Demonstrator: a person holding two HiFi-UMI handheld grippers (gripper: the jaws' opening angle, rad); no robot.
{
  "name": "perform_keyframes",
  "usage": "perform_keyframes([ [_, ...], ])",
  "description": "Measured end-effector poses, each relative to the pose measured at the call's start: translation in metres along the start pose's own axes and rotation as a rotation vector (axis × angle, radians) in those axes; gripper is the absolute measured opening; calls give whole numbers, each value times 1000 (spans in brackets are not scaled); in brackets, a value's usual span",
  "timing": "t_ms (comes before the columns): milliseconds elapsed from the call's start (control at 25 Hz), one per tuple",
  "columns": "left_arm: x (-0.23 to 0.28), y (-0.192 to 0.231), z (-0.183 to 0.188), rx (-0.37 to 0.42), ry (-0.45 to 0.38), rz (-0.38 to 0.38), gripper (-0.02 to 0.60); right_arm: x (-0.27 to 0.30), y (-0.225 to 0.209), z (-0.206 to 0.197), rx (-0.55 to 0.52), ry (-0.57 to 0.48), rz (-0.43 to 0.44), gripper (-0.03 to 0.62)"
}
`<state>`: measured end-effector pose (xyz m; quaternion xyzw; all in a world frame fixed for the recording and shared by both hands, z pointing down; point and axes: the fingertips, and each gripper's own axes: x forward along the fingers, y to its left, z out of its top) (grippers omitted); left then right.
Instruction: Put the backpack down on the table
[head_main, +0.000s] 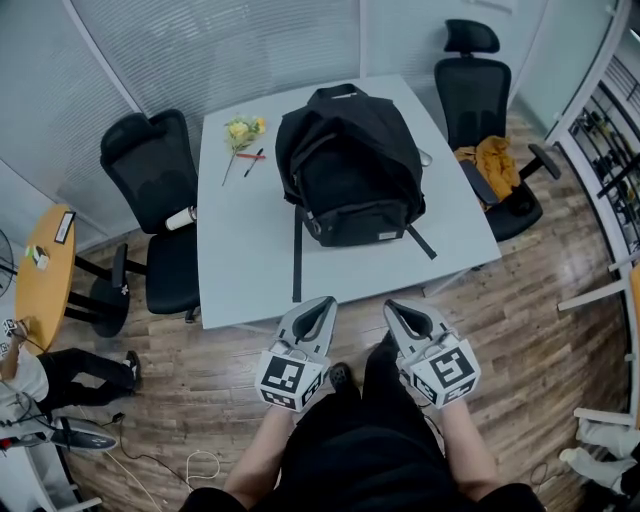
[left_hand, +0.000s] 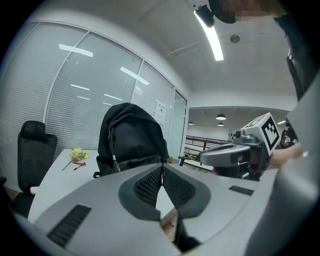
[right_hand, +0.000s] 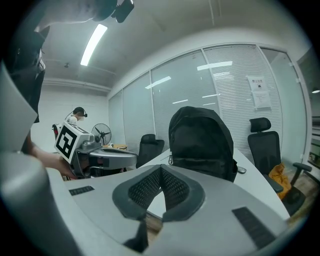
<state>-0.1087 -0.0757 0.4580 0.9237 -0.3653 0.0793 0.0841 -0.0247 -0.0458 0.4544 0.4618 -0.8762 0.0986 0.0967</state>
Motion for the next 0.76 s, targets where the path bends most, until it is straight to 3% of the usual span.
perform_keyframes([
  [760,-11,9,-4,12,20,13,2,6,13,-1,4,5,21,8],
])
